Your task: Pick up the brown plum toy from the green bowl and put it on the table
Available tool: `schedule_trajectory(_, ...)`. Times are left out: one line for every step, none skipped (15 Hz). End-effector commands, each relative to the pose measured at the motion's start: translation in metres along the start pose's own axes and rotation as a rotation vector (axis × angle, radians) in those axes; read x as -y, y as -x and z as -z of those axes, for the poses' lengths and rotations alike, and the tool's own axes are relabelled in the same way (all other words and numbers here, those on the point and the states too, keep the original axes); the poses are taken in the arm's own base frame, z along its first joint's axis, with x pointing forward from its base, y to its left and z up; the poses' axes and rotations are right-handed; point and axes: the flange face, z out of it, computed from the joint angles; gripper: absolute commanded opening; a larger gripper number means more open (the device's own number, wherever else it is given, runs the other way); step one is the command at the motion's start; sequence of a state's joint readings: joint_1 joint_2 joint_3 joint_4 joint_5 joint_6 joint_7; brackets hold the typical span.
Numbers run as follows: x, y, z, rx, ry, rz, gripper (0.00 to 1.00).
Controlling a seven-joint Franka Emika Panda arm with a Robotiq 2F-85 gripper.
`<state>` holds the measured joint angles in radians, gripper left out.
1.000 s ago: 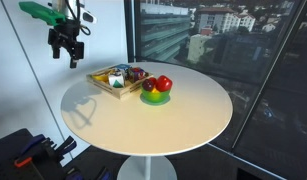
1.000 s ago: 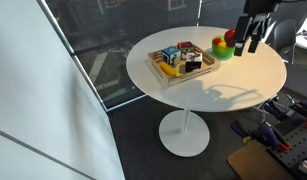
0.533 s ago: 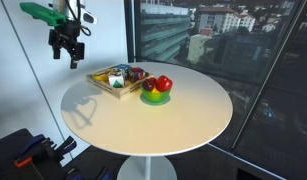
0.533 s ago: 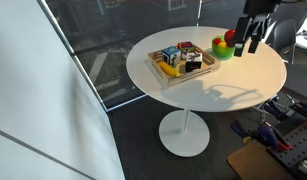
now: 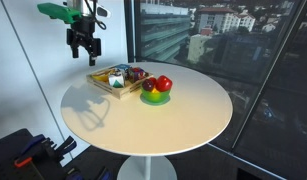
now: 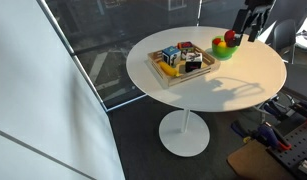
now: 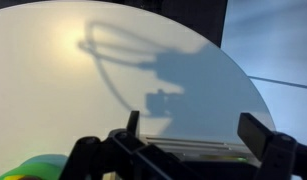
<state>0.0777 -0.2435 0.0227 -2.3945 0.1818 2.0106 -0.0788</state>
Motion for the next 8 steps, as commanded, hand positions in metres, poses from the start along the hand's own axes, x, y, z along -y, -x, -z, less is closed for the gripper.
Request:
schedule_trajectory(-0.023,-0.021,0.017,-0.068,0.061,-0.041,1.0)
schedule_trajectory(-0.031,-0.026,0.02,-0.088,0.076,-0.05,1.0)
schedule_trajectory(-0.038,-0.031,0.023,-0.105,0.086,-0.054,1.0)
schedule_trajectory(-0.045,-0.037,0.026,-0.122,0.092,-0.066,1.0)
schedule_trajectory(-0.052,-0.042,0.028,-0.136,0.095,-0.077,1.0)
schedule_trajectory(-0.06,-0.048,0.03,-0.146,0.09,-0.087,1.0)
schedule_trajectory(-0.067,-0.053,0.031,-0.151,0.087,-0.096,1.0)
schedule_trajectory(-0.075,-0.059,0.032,-0.154,0.089,-0.112,1.0)
